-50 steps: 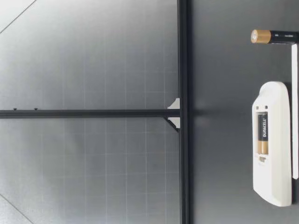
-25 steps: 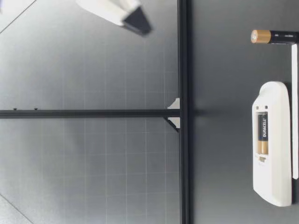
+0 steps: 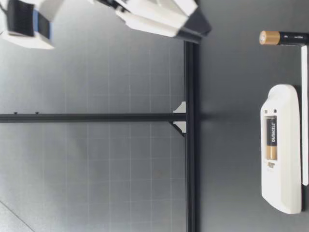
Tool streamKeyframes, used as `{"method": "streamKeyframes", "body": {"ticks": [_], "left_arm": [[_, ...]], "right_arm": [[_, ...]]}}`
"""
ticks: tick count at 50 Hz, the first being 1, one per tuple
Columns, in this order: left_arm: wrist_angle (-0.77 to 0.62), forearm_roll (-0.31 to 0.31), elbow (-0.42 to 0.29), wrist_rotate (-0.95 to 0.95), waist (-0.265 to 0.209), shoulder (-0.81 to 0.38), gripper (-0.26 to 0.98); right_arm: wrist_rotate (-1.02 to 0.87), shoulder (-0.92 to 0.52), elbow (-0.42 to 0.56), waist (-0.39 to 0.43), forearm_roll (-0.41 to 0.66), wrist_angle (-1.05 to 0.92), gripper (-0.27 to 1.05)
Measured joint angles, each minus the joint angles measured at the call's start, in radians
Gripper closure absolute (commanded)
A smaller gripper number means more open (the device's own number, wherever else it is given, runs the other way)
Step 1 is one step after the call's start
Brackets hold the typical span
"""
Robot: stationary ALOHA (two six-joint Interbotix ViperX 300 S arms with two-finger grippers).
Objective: Place the battery into the slot of the remote controller.
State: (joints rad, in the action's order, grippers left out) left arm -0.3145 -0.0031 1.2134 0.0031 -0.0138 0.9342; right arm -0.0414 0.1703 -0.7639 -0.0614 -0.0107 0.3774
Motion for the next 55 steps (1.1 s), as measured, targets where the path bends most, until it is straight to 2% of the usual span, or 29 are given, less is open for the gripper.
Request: {"method": "streamKeyframes", "body": {"ticks": [25,55], "left_arm": [[0.000,0.000,0.009,0.000,0.000,-0.002,0.88],[-0.002,0.000,0.011,0.000,0.000,-0.002,0.88]], "right_arm": [[0.008,-0.147,0.044,0.000,0.000,0.020,0.29],[0.008,-0.221,0.066,0.005,0.000,0.020,0.30]]}}
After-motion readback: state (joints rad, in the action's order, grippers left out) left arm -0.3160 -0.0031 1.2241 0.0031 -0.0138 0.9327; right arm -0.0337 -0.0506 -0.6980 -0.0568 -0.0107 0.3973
